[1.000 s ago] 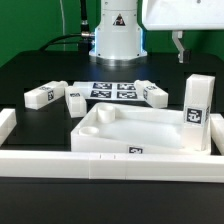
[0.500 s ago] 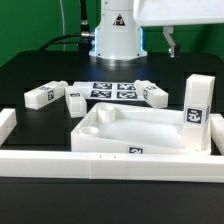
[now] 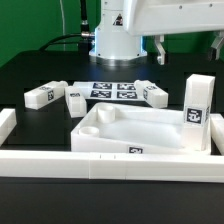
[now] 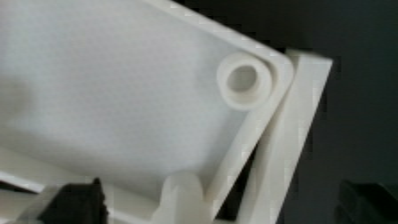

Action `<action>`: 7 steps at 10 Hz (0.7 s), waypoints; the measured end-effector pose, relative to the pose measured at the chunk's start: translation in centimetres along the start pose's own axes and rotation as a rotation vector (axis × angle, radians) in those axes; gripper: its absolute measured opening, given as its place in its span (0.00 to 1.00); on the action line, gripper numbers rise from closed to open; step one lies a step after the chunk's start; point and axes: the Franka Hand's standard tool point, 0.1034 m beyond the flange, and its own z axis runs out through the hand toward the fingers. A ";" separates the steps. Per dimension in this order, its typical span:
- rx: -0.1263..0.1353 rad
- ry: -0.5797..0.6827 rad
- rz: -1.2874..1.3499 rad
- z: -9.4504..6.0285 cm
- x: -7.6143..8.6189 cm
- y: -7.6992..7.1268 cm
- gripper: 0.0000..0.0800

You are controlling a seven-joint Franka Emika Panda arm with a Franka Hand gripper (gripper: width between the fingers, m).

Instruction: Assemble desk

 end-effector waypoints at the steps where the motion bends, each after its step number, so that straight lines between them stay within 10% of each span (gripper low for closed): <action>1: 0.000 0.002 0.002 0.0 0.1 0.1 0.81; 5: -0.006 0.028 0.003 1.0 -0.6 -0.4 0.81; 7: -0.014 0.057 -0.017 4.3 -4.6 -2.1 0.81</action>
Offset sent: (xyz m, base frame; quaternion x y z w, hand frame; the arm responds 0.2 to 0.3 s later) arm 0.0000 0.0000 0.0000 0.0000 0.0000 0.0000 1.0000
